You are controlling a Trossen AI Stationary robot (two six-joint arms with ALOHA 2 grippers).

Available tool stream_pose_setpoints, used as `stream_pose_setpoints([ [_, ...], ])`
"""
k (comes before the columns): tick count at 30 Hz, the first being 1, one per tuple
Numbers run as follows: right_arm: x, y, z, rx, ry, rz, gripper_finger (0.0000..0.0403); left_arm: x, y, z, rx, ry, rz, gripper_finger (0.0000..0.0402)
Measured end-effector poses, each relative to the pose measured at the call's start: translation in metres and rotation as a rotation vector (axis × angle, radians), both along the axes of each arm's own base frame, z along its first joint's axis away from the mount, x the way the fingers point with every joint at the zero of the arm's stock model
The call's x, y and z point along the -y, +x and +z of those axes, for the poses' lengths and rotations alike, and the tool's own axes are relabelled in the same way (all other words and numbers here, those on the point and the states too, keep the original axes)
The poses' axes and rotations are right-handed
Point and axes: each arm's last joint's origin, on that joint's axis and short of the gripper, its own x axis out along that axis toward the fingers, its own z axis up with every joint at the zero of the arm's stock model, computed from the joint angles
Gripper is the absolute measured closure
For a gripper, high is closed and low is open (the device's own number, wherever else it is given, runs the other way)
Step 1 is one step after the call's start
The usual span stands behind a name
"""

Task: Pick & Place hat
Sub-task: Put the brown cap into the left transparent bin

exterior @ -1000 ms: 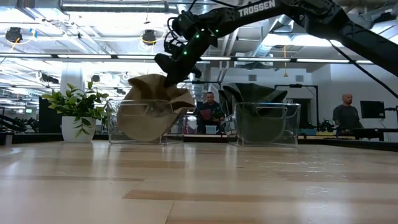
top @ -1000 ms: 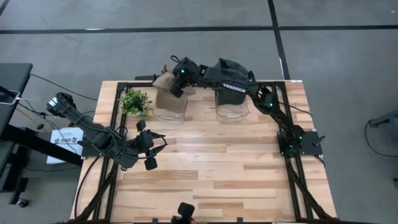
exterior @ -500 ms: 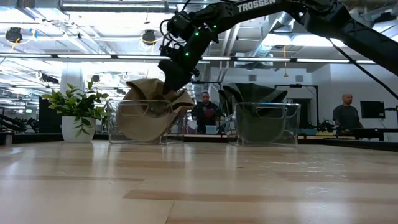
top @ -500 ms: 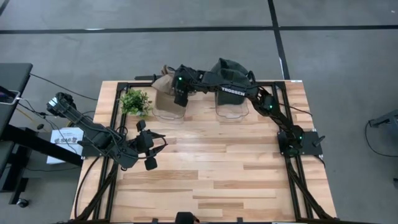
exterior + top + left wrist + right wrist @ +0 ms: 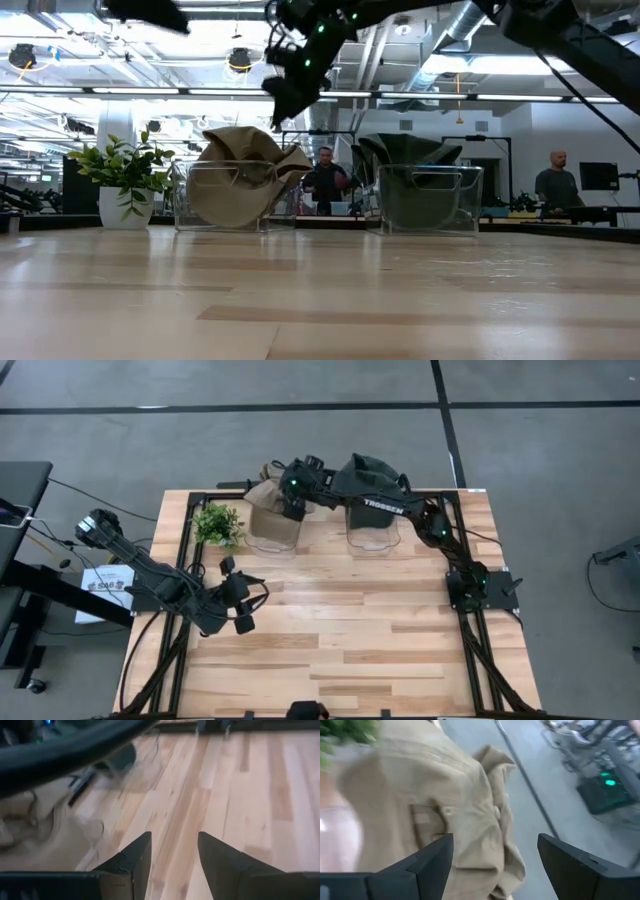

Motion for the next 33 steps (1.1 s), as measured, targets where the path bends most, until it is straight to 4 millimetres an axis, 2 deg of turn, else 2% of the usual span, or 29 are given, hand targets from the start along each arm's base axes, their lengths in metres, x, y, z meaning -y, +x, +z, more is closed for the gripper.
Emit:
stream_pose_setpoints([
  [6,0.002,-0.016,0.033,0.136,0.150,0.102,0.0121,-0.006,-0.006,-0.045,-0.005,-0.024,0.097,0.0243],
  [10,0.004,-0.023,0.040,0.176,0.271,0.168,0.0121,-0.008,-0.008,-0.066,0.035,-0.037,0.131,0.0243],
  [15,-0.003,-0.027,0.033,0.114,0.375,0.186,0.0121,-0.009,-0.009,-0.078,0.058,-0.040,0.132,0.0243],
  [20,-0.011,-0.029,0.030,0.048,0.334,0.142,0.0130,-0.008,-0.008,-0.077,0.070,-0.071,0.128,0.0243],
  [22,-0.013,-0.027,0.031,0.058,0.319,0.141,0.0153,-0.007,-0.008,-0.077,0.073,-0.083,0.123,0.0243],
  [24,-0.017,-0.022,0.034,0.098,0.323,0.174,0.0195,-0.007,-0.008,-0.077,0.074,-0.085,0.122,0.0243],
  [29,-0.035,-0.008,0.038,0.168,0.256,0.312,0.0369,-0.007,-0.008,-0.077,0.077,-0.088,0.122,0.0243],
  [31,-0.036,-0.004,0.037,0.197,0.232,0.324,0.0385,-0.007,-0.008,-0.076,0.078,-0.089,0.122,0.0243],
  [33,-0.026,-0.005,0.037,0.211,0.212,0.297,0.0388,-0.007,-0.007,-0.076,0.079,-0.096,0.118,0.0243],
])
